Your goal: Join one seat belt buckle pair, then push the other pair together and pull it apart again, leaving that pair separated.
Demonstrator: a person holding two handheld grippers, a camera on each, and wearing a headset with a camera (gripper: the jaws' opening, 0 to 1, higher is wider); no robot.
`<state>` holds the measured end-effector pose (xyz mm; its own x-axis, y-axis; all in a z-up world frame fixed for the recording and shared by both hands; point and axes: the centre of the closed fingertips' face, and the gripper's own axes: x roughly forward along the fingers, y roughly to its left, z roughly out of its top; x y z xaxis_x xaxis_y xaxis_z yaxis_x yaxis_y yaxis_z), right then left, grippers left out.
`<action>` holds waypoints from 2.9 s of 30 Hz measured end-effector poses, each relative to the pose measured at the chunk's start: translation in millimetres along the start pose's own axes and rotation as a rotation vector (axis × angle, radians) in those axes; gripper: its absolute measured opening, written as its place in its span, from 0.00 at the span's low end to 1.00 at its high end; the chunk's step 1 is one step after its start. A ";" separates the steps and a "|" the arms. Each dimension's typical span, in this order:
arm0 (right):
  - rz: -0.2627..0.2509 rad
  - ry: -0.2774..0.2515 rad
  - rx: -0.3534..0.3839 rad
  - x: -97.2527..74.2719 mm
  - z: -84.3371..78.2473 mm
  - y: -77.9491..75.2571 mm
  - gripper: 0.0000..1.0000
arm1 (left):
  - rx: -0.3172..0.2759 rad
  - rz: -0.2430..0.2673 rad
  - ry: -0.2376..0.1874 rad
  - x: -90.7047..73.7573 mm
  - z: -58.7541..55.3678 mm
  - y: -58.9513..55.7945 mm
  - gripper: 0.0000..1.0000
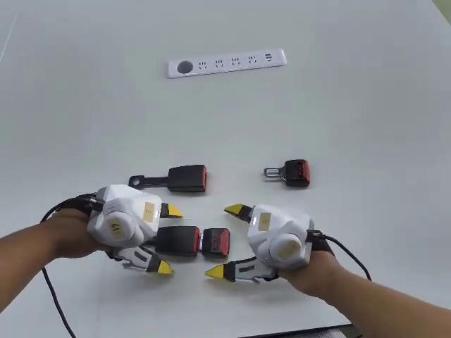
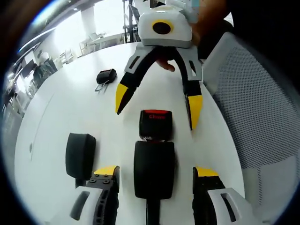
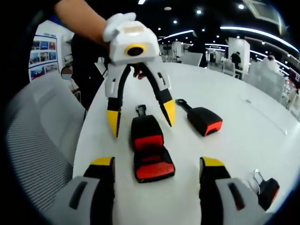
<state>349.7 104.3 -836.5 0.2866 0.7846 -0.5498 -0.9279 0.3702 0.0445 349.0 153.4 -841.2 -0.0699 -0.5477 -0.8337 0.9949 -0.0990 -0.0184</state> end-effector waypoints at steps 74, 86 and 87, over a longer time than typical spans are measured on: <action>0.136 0.204 -0.104 -92.4 -66.6 -162.2 0.36 | -0.070 0.053 -0.032 5.8 -2.9 129.1 0.37; 0.165 0.137 -0.076 -98.7 -67.8 -161.6 0.34 | -0.031 0.040 -0.027 7.7 -4.0 126.1 0.34; 0.165 0.132 -0.073 -98.7 -67.8 -161.4 0.34 | -0.032 0.040 -0.027 7.7 -4.1 125.9 0.34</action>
<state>454.9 -66.7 -846.0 0.1005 0.7577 -0.6449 -0.9757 0.2020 0.0852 474.1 140.2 -852.2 -0.0314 -0.5728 -0.8191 0.9987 -0.0501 -0.0032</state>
